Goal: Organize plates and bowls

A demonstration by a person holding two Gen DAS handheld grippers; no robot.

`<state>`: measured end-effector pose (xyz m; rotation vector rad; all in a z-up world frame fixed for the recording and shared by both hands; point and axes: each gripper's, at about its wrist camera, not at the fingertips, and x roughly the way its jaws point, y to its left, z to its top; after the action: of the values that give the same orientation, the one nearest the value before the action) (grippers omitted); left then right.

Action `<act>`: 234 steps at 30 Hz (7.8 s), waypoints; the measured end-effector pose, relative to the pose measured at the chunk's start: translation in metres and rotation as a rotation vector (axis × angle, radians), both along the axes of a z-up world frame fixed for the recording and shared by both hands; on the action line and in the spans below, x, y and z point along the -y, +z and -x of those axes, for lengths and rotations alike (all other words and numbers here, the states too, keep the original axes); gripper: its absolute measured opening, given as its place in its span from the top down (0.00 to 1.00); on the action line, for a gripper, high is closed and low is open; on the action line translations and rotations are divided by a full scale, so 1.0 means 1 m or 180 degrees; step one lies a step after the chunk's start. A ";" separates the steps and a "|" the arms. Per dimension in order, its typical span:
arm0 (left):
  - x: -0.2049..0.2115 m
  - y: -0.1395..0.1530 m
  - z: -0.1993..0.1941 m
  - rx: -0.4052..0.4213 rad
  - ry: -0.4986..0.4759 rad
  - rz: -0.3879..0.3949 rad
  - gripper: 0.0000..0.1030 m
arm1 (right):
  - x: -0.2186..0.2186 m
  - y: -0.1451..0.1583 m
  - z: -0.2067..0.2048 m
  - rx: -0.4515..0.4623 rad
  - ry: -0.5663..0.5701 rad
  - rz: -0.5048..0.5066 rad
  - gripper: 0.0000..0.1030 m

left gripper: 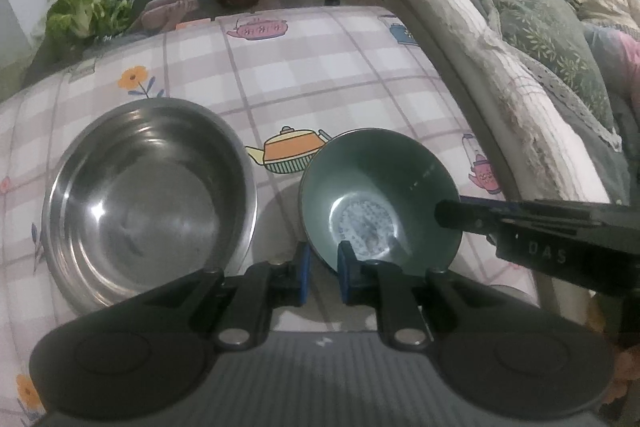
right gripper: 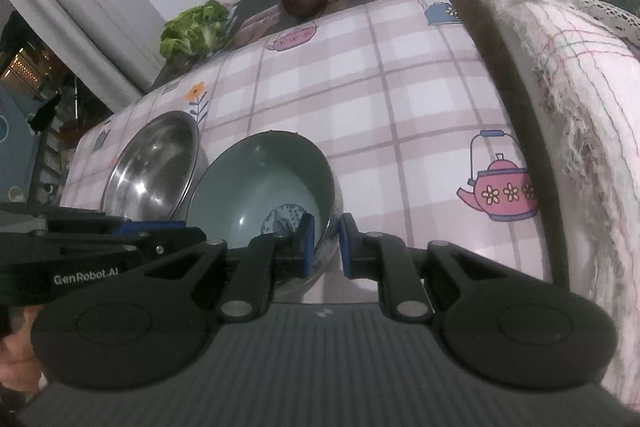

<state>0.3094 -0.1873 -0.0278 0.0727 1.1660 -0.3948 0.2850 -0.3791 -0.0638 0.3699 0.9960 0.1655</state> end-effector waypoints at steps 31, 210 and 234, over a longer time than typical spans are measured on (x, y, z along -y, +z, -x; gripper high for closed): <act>0.018 -0.020 -0.008 0.0021 0.0088 -0.0301 0.82 | 0.001 -0.017 -0.011 -0.0150 -0.0251 -0.0211 0.84; -0.346 -0.037 0.296 0.0611 0.0864 -0.0268 0.80 | -0.286 -0.021 0.227 0.0012 0.0948 -0.0396 0.90; -0.329 -0.040 0.290 0.0656 0.0761 -0.0464 0.75 | -0.283 -0.026 0.227 -0.0068 0.0820 -0.0416 0.90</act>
<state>0.0189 0.1414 -0.0677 0.0972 0.9848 -0.0880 0.0581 -0.0959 -0.0893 0.3620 1.0549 0.4622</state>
